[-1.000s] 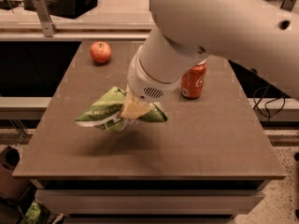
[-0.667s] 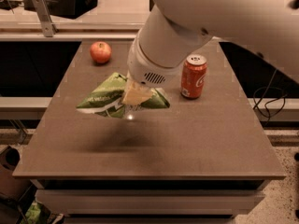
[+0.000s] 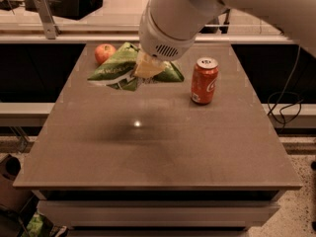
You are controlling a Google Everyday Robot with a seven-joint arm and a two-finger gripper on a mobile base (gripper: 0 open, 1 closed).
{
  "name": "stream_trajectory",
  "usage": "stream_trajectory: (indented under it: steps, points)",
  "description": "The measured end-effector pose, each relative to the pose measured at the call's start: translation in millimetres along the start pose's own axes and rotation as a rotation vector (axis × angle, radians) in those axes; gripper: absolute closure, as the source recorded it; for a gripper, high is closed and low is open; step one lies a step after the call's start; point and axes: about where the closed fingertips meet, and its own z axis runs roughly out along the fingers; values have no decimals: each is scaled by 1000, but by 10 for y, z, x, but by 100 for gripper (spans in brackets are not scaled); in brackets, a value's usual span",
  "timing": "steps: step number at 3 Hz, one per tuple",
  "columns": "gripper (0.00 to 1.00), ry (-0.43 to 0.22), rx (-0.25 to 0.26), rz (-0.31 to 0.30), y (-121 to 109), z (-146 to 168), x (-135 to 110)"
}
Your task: Move green jalapeno chip bag near apple
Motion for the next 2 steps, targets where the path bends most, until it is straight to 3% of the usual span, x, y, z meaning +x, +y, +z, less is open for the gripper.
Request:
stream_trajectory:
  steps: [2]
  points:
    - [100,-45,160,-44,-834,85,50]
